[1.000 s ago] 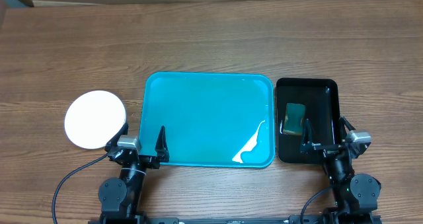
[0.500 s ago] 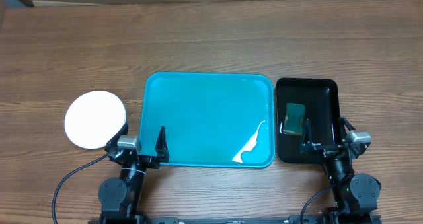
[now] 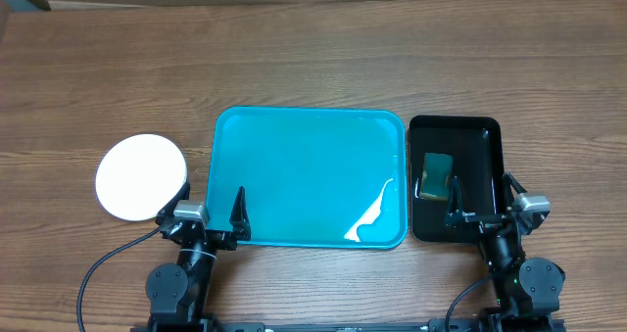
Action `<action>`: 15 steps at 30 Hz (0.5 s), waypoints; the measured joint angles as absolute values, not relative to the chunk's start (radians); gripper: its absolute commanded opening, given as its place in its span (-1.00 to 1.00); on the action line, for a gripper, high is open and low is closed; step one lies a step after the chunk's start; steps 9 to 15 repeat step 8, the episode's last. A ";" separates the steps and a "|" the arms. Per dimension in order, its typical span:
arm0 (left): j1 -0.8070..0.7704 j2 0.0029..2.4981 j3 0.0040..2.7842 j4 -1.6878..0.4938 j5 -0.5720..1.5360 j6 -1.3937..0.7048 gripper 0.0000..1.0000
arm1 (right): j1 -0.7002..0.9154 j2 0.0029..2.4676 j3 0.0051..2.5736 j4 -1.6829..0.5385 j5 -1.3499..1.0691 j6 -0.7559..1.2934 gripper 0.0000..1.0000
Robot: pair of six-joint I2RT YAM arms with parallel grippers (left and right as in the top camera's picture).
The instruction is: Clean dirty plates on tray and stack at the side
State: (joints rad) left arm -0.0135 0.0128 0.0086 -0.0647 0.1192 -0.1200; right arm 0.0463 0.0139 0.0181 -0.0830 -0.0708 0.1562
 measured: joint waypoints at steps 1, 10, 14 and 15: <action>-0.014 0.013 0.009 -0.065 0.119 -0.120 0.99 | 0.046 0.014 0.018 -0.084 -0.071 0.156 1.00; -0.014 0.013 0.009 -0.065 0.119 -0.120 1.00 | 0.046 0.014 0.018 -0.084 -0.071 0.156 1.00; -0.014 0.013 0.009 -0.065 0.119 -0.120 1.00 | 0.046 0.014 0.018 -0.084 -0.071 0.156 1.00; -0.014 0.013 0.009 -0.065 0.119 -0.120 1.00 | 0.046 0.014 0.018 -0.084 -0.071 0.156 1.00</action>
